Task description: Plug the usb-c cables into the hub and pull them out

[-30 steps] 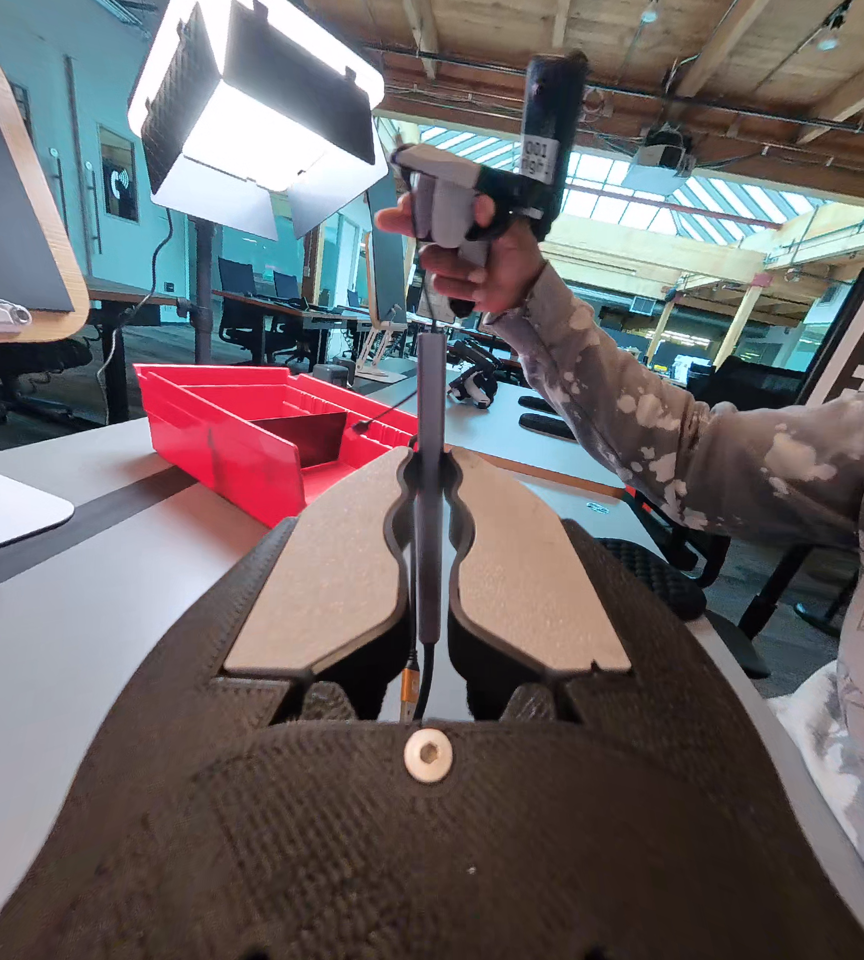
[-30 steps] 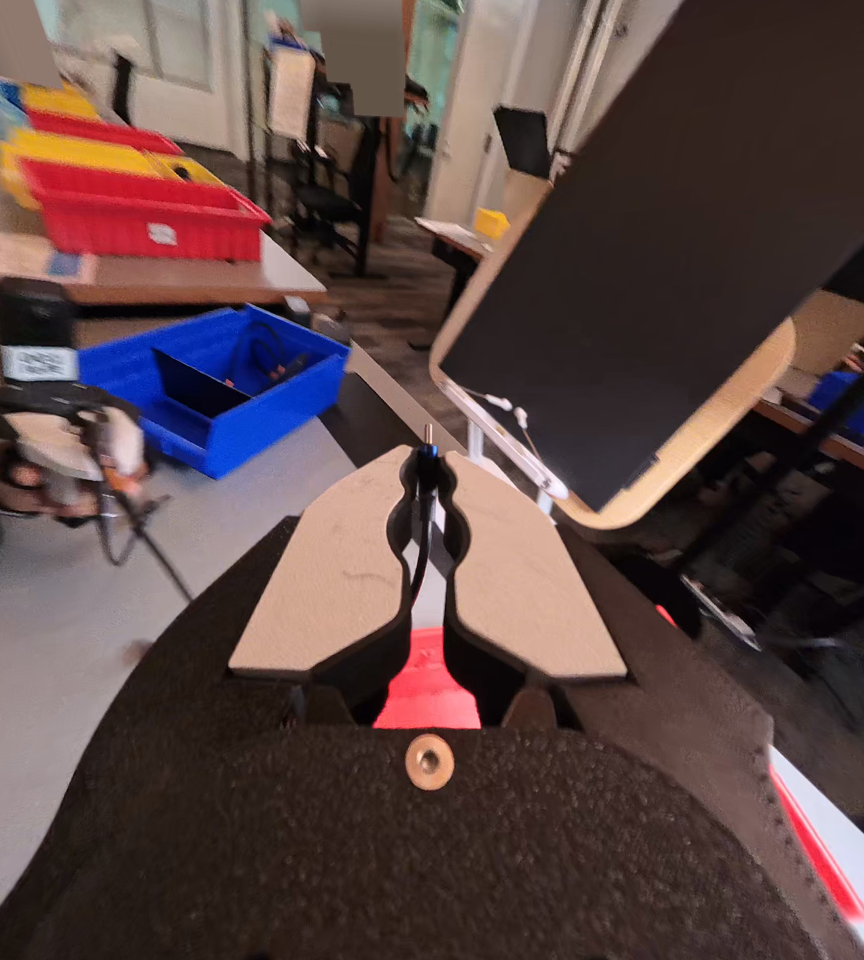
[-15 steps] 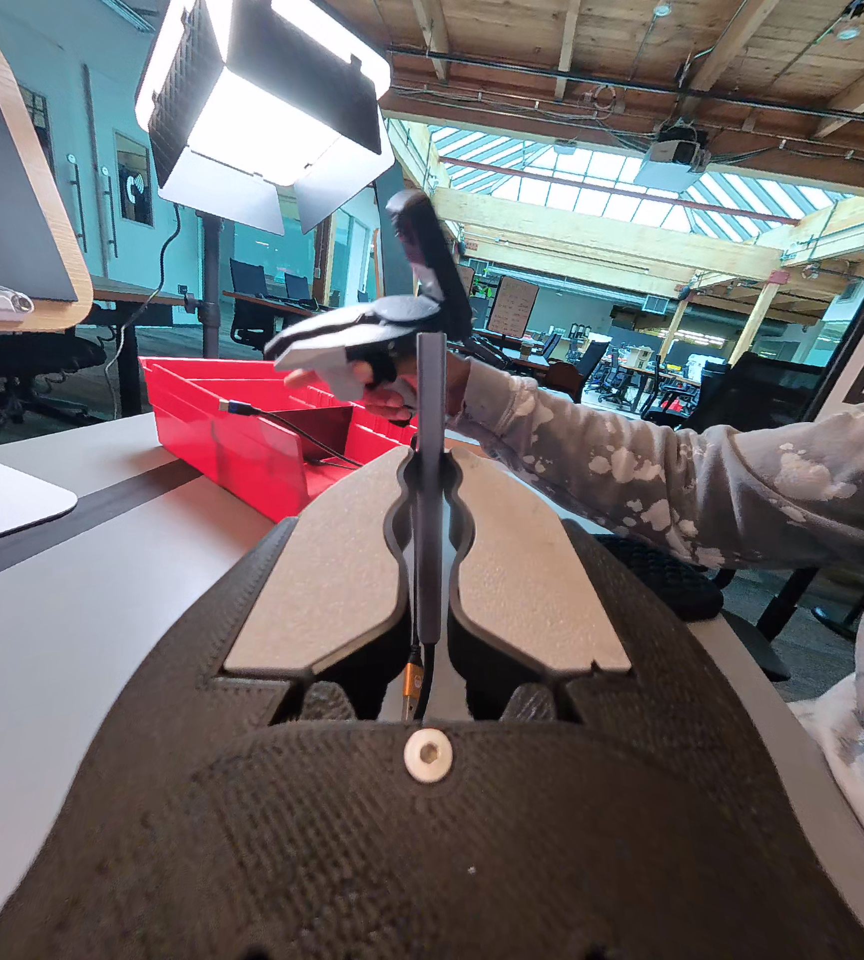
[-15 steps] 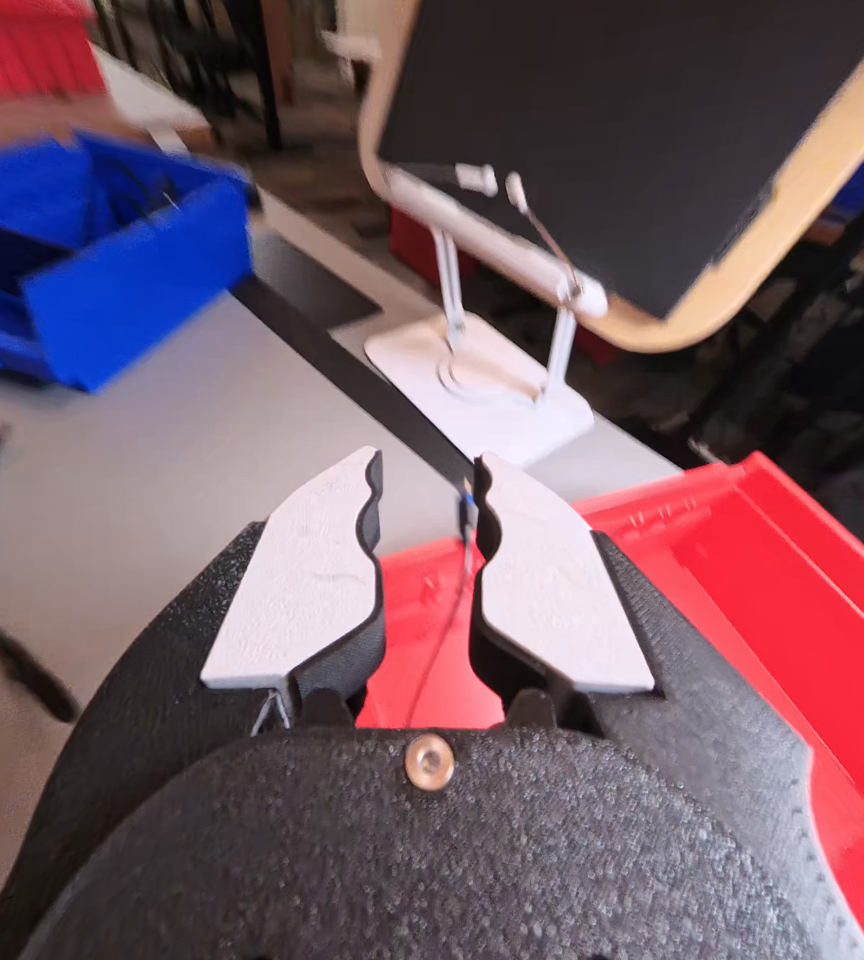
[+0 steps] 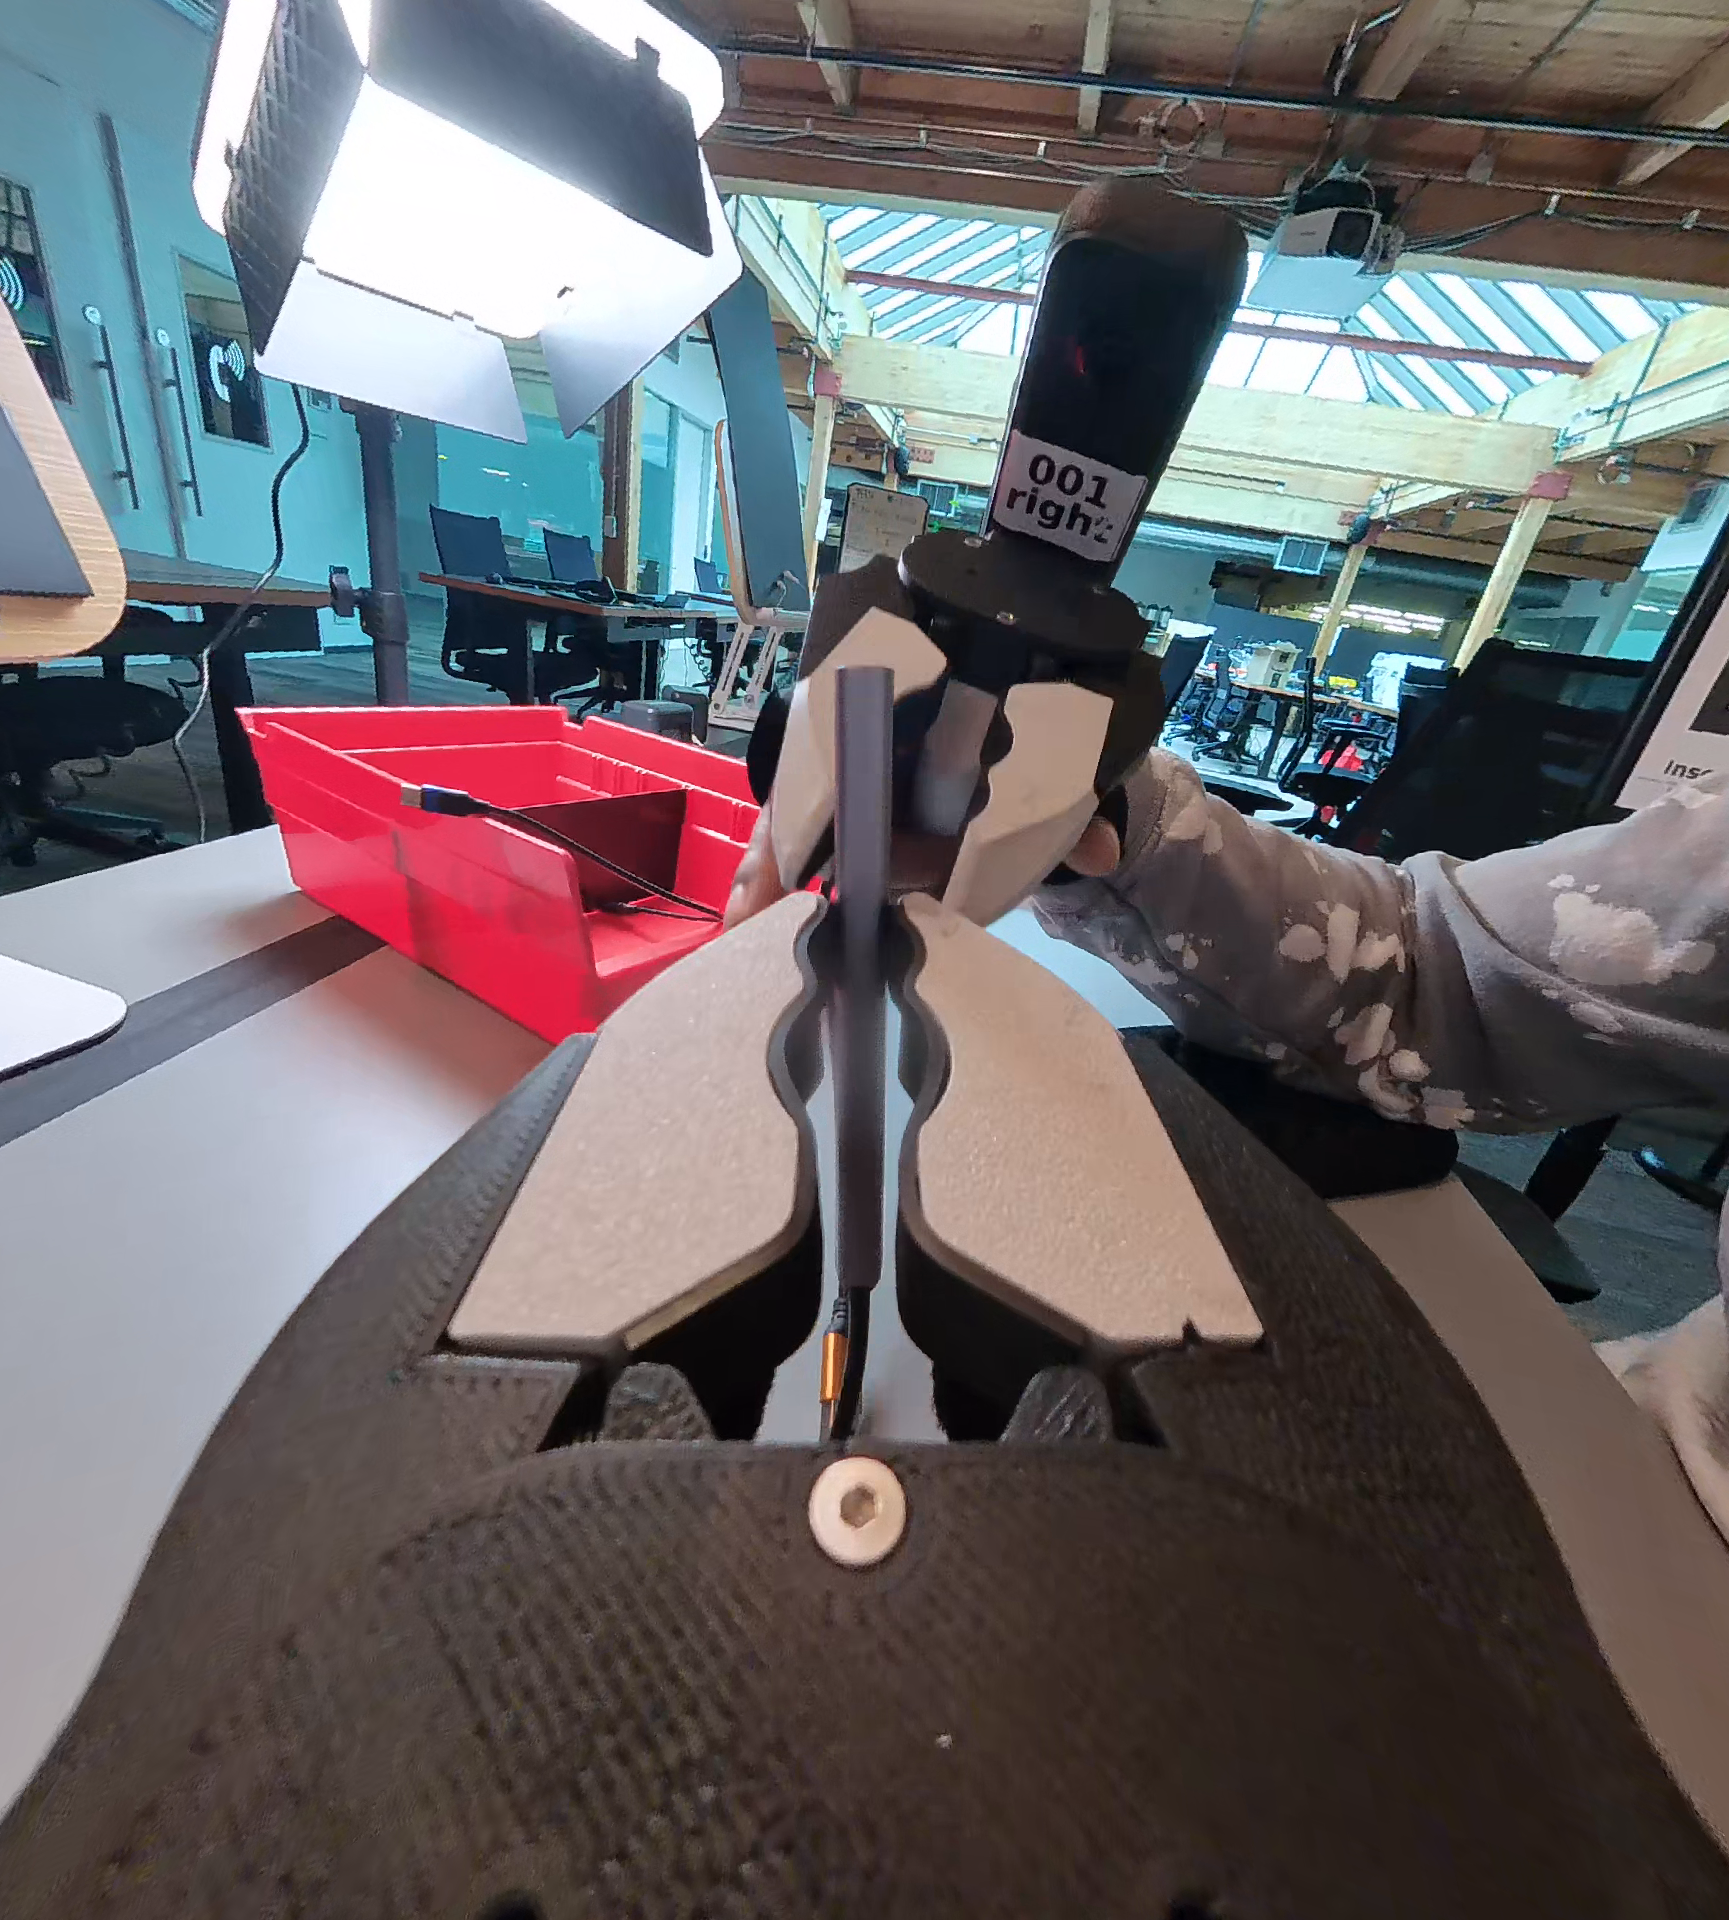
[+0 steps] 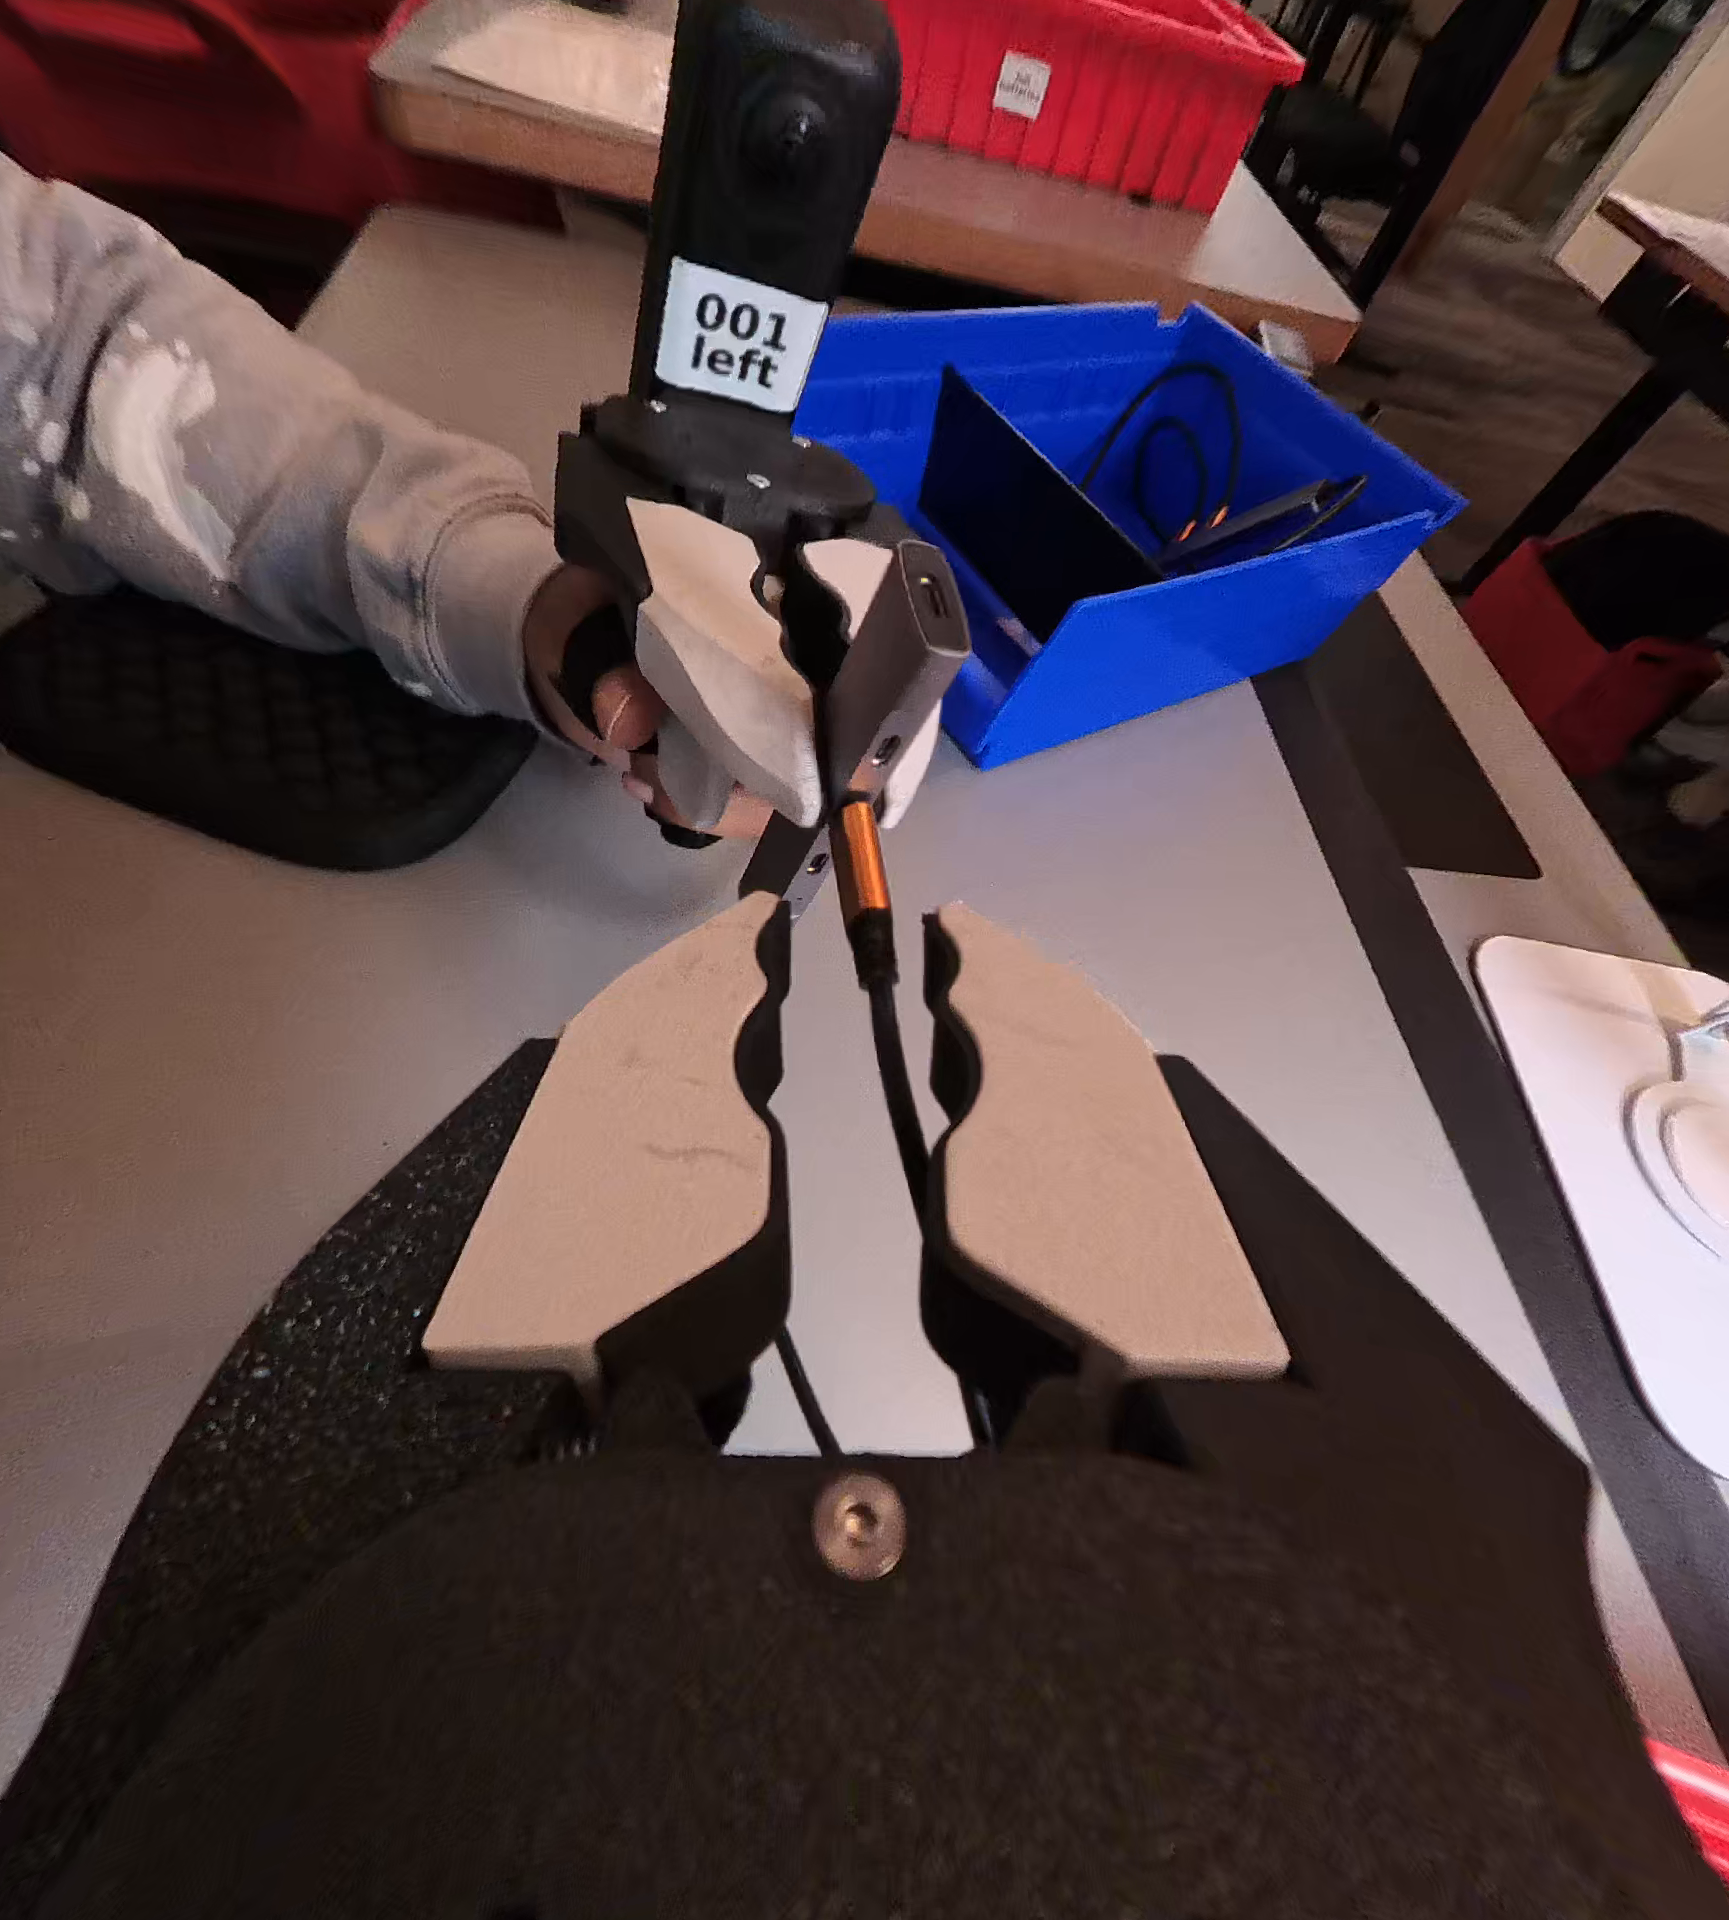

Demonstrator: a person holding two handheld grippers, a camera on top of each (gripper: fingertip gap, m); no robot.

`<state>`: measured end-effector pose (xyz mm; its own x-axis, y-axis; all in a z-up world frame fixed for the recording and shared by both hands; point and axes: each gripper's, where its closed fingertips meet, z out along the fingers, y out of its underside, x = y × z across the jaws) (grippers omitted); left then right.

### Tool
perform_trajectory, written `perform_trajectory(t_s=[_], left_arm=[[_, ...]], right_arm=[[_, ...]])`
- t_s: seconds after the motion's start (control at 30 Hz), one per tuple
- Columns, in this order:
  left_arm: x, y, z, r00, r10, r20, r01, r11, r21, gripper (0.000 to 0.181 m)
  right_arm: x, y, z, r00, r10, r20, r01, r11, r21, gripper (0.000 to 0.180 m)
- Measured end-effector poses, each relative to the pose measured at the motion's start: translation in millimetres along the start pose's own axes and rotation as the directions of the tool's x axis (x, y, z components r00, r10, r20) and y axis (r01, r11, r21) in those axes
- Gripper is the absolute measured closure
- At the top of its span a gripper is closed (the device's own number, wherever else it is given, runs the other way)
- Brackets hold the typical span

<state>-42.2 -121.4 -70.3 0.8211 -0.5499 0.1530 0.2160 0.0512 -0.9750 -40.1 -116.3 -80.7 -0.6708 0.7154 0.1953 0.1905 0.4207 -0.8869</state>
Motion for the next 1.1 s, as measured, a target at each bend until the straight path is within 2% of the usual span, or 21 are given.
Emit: perform_trajectory(t_s=[0.13,0.37,0.57,0.8,1.1], left_arm=[[4,4,2,1.000,0.011,-0.024,-0.011,1.000,-0.016,0.171],[12,8,3,0.997,0.023,-0.078,-0.026,0.999,-0.038,0.171],[14,13,4,0.988,0.140,-0.069,-0.148,0.979,-0.143,0.171],[16,5,8,0.986,0.158,-0.046,-0.163,0.977,-0.138,0.171],[22,-17,12,0.993,0.110,-0.035,-0.112,0.993,-0.046,0.172]], right_arm=[[-4,-1,5,1.000,0.013,0.011,-0.013,1.000,0.012,0.170],[-13,1,2,0.998,0.006,0.065,-0.006,1.000,0.007,0.173],[-16,4,-1,0.996,-0.006,0.093,0.006,1.000,0.004,0.173],[-15,1,-6,0.993,-0.010,0.121,0.005,0.999,0.037,0.173],[-14,-16,-16,0.991,-0.007,0.132,-0.009,0.993,0.122,0.173]])
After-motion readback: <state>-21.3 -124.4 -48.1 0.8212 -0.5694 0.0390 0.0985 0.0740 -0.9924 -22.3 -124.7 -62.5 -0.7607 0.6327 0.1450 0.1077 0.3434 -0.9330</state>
